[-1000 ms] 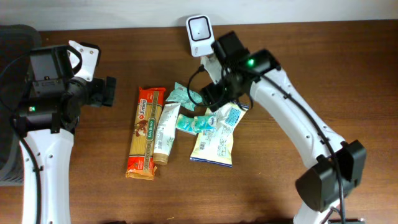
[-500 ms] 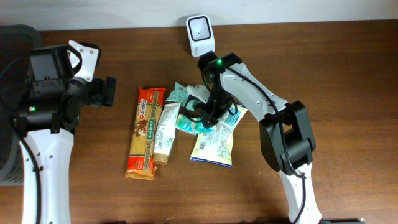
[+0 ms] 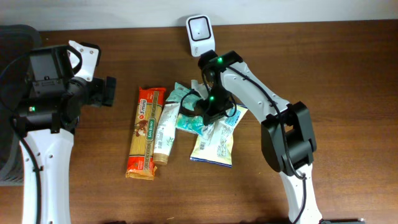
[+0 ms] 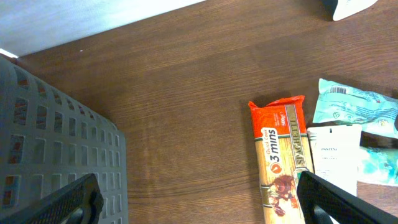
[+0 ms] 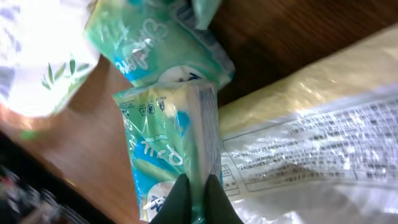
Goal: Scan the item barcode
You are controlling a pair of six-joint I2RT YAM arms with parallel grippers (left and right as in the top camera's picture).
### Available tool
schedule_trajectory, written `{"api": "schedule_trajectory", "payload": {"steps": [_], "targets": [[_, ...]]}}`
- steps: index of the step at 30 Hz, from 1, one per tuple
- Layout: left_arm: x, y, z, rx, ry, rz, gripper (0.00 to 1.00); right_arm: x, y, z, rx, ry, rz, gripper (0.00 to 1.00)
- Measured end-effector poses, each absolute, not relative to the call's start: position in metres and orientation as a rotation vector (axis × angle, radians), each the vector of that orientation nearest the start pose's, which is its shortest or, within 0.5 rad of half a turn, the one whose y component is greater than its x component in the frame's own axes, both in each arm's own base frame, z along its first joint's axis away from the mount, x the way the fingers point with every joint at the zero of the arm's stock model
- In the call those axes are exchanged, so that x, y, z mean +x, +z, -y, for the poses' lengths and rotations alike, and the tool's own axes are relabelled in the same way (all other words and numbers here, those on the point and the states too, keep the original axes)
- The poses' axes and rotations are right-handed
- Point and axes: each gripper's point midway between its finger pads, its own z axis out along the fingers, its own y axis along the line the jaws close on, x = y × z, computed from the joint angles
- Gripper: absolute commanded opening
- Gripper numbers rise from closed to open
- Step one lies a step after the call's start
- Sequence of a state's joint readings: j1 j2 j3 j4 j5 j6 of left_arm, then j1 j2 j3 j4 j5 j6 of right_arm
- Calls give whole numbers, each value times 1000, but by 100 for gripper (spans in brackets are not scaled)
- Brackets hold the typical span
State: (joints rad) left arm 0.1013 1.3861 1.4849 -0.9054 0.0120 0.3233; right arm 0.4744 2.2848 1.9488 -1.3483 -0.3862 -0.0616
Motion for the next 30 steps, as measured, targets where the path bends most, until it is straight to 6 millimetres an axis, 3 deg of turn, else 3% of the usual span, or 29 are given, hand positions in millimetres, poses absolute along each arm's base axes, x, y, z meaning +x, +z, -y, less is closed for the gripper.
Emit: {"api": "schedule_trajectory", "payload": {"steps": [2, 4, 7, 8, 10, 13, 21, 22, 24, 30], "targets": [[378, 279, -36, 270, 188, -2370, 99, 346, 56, -245, -609, 526, -3239, 4], [378, 279, -36, 270, 188, -2370, 99, 361, 52, -246, -311, 451, -3248, 4], [378, 279, -36, 270, 188, -2370, 99, 369, 50, -248, -183, 435, -3235, 4], [378, 279, -36, 270, 188, -2370, 99, 368, 47, -247, -144, 430, -3240, 11], [378, 279, -36, 270, 188, -2370, 99, 363, 41, -245, -119, 416, -3258, 21], [378, 279, -36, 270, 188, -2370, 99, 357, 32, -240, -93, 391, -3282, 22], [378, 279, -36, 270, 188, -2370, 99, 346, 33, -243, -136, 444, -3318, 31], [378, 279, -36, 270, 188, -2370, 99, 344, 32, -243, -153, 452, -3323, 30], [378, 279, -36, 270, 188, -2370, 99, 336, 26, -244, -174, 487, -3338, 4], [378, 279, -36, 270, 188, -2370, 99, 333, 26, -249, -230, 541, -3312, 4]]}}
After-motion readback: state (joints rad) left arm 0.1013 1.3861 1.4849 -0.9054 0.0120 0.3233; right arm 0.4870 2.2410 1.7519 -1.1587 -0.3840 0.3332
